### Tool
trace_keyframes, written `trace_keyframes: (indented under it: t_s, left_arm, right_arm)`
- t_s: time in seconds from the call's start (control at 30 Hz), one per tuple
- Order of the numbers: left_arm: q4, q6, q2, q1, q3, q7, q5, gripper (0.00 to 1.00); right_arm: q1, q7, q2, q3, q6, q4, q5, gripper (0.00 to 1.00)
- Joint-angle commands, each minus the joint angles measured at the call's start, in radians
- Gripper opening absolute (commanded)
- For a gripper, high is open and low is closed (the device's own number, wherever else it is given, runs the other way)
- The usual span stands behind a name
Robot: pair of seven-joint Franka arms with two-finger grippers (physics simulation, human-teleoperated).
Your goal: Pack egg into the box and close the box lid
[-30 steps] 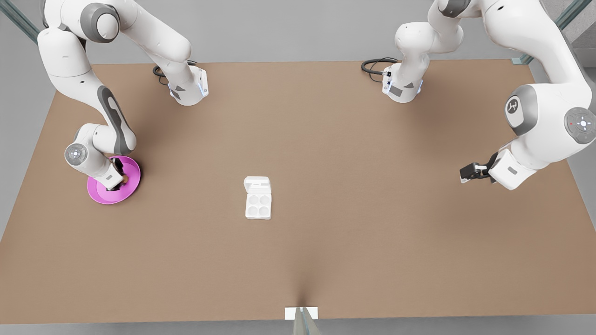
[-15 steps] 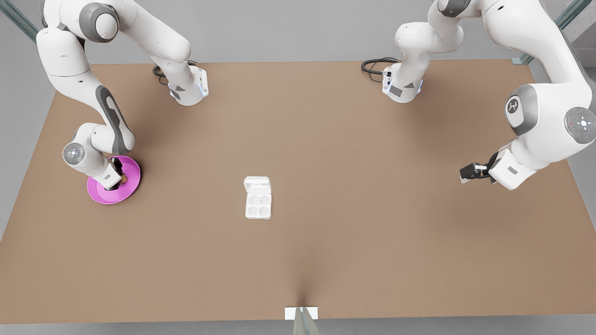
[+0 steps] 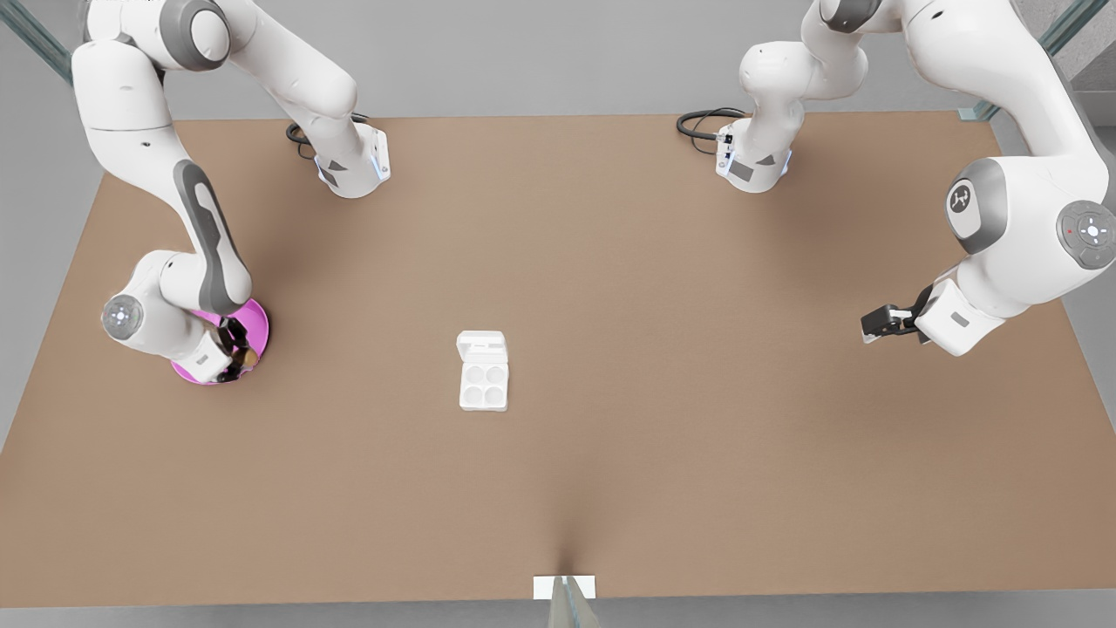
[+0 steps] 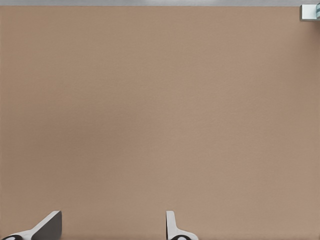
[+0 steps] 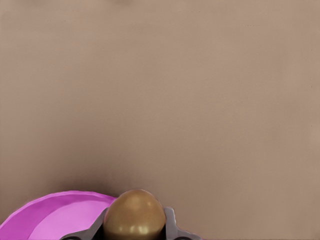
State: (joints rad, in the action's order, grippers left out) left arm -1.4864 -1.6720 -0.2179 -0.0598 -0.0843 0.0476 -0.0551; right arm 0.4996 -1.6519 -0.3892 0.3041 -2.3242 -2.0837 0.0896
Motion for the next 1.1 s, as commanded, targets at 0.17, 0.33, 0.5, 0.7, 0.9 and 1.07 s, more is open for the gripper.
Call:
trace_keyframes:
  t_s: [0.17,0.33,0.5,0.7,0.9,1.07]
  left_arm:
    - [0.000,0.000,0.000,0.000,0.002,0.000,0.000,1.00]
    - [0.000,0.000,0.000,0.000,0.002,-0.002,0.000,1.00]
    - [0.000,0.000,0.002,0.000,0.017,-0.005,0.000,1.00]
    - [0.000,0.000,0.002,0.000,0.017,-0.005,0.000,1.00]
    - [0.000,0.005,0.002,0.003,0.017,-0.005,0.000,1.00]
    - [0.000,0.005,0.002,0.005,0.018,-0.005,0.000,1.00]
  right_arm:
    - [-0.291,0.285,-0.020,0.000,-0.003,0.085,-0.080,0.56]
    - [-0.593,0.633,-0.145,-0.002,-0.003,0.257,-0.133,0.56]
    - [-0.690,0.779,-0.221,-0.003,-0.003,0.367,-0.133,0.56]
    - [-0.710,0.804,-0.275,-0.003,-0.009,0.410,-0.133,0.56]
    - [-0.708,0.805,-0.290,-0.007,-0.009,0.435,-0.133,0.61]
    - [-0.711,0.807,-0.290,-0.008,-0.009,0.433,-0.133,1.00]
